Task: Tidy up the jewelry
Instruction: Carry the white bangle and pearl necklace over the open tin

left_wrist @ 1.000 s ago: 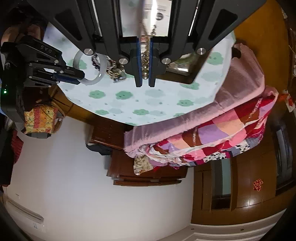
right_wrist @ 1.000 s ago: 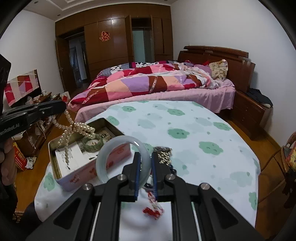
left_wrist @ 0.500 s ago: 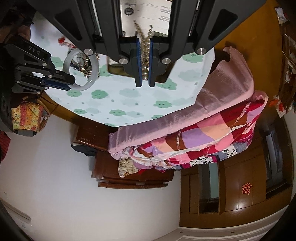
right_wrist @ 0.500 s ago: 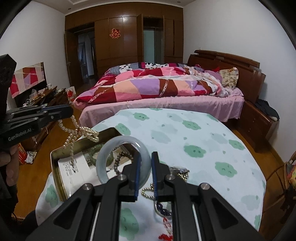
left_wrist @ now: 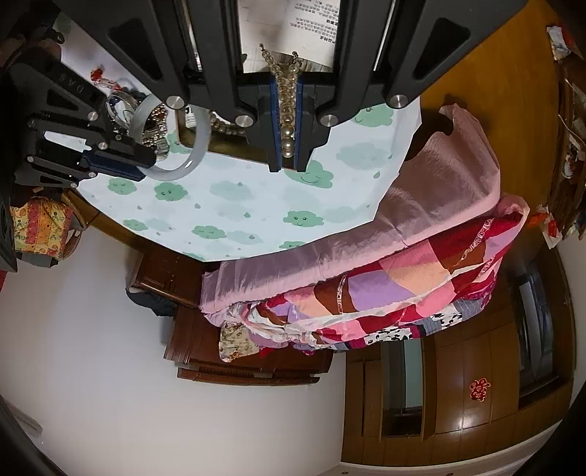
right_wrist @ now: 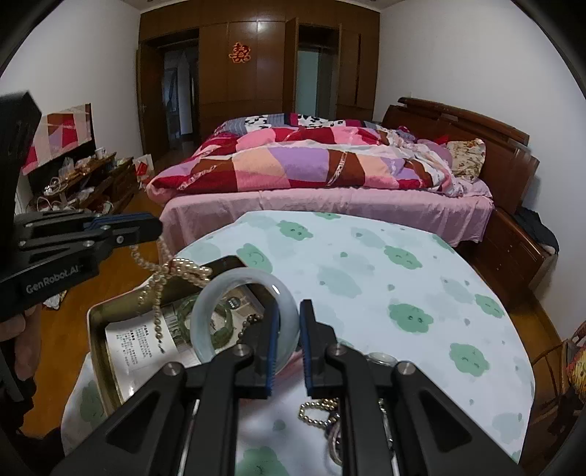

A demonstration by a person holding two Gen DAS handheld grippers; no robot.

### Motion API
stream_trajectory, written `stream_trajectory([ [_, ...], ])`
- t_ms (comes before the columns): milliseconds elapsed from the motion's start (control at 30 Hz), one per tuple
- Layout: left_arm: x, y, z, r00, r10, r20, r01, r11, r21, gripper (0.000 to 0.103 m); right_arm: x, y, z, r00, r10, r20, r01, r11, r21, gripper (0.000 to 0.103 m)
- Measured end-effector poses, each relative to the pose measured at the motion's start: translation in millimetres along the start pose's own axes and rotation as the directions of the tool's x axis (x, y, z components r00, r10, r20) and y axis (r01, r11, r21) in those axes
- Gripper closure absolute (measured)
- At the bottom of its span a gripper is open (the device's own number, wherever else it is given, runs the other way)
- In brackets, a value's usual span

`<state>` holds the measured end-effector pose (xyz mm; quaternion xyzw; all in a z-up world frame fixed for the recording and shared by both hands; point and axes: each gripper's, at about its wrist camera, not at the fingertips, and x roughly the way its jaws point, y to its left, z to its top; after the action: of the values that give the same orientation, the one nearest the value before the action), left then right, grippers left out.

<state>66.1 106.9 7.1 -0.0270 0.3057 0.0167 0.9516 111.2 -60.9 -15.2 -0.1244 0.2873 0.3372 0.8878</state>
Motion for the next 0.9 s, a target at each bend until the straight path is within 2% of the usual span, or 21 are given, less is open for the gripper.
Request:
stream_trajectory([
  [467, 29.9, 8.4, -11.5, 0.998, 0.024, -0.062, -0.024, 1.000, 0.005, 0.098, 37.3, 18.5, -6.7, 0.997, 0.002, -0.073, -0.006, 0.999, -0.043, 0.090],
  [900, 44.1, 11.7, -22.5, 0.993, 0.034, -0.113, -0.033, 0.999, 0.012, 0.097, 51.1, 20.1, -14.5, 0.993, 0.001, -0.119, -0.005, 0.999, -0.031, 0.089],
])
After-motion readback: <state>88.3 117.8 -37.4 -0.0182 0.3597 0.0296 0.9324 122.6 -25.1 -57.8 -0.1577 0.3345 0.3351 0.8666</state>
